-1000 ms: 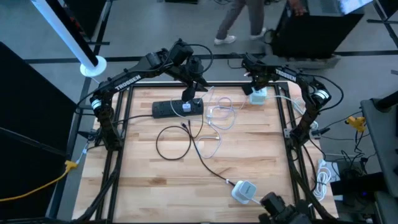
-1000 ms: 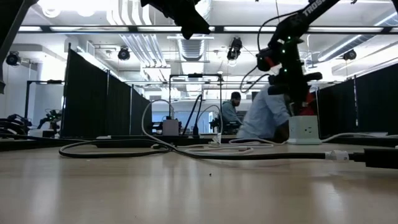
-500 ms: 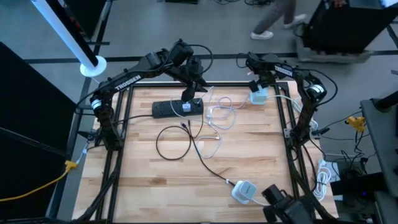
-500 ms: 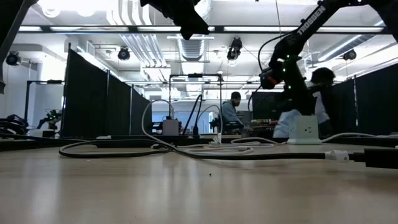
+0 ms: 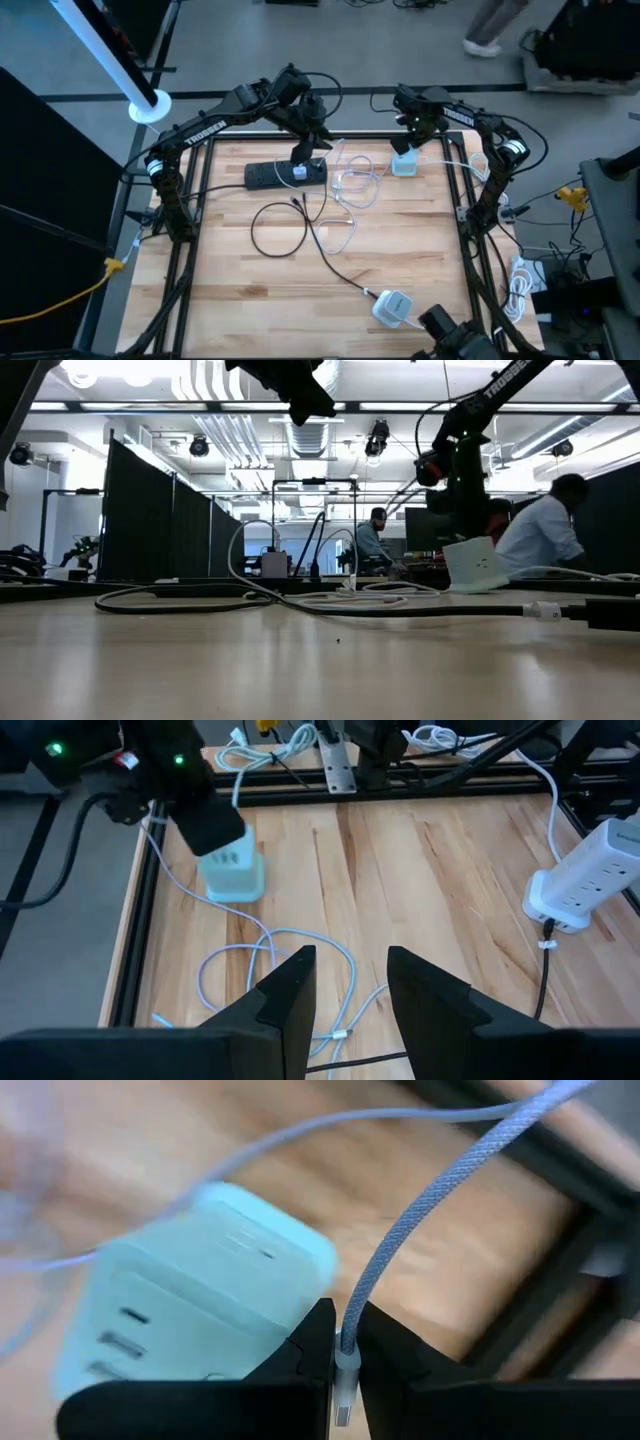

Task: Insert USB
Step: Insert the purple charger cable into the top white outlet extension

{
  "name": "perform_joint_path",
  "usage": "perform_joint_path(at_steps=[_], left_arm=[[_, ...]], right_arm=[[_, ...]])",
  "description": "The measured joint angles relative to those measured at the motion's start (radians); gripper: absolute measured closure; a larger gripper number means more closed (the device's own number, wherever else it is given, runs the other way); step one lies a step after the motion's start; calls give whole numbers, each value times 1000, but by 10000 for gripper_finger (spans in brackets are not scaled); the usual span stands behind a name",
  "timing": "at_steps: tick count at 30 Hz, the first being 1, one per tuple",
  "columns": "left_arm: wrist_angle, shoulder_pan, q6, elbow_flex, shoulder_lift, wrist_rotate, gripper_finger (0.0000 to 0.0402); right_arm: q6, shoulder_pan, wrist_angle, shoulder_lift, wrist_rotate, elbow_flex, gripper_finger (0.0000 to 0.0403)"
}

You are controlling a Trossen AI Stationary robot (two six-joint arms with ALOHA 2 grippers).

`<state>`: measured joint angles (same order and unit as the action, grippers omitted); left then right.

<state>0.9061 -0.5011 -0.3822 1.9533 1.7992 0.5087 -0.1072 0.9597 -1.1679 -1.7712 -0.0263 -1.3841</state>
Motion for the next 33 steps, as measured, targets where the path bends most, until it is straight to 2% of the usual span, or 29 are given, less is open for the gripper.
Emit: perform_joint_path(at_steps=[5,11,15,17,21,24,29,33], left_arm=[[-6,-1,33,0,0,0,287],[-50,-2,130,0,0,0,287],[-100,0,172,0,-1,1,287],[-131,3,198,0,-1,2,287],[-197,10,266,0,-1,8,287],[-264,12,337,0,-1,8,287],[-329,17,446,0,-2,6,287],[-320,42,471,0,-2,-1,287]], right_arm=[[94,6,72,105,82,6,388],[244,33,253,276,284,111,388],[420,47,357,394,491,281,388],[451,63,451,451,596,391,388],[506,99,638,542,691,600,388],[620,114,750,578,791,702,388],[704,129,774,579,808,739,388],[704,159,788,595,739,734,388]])
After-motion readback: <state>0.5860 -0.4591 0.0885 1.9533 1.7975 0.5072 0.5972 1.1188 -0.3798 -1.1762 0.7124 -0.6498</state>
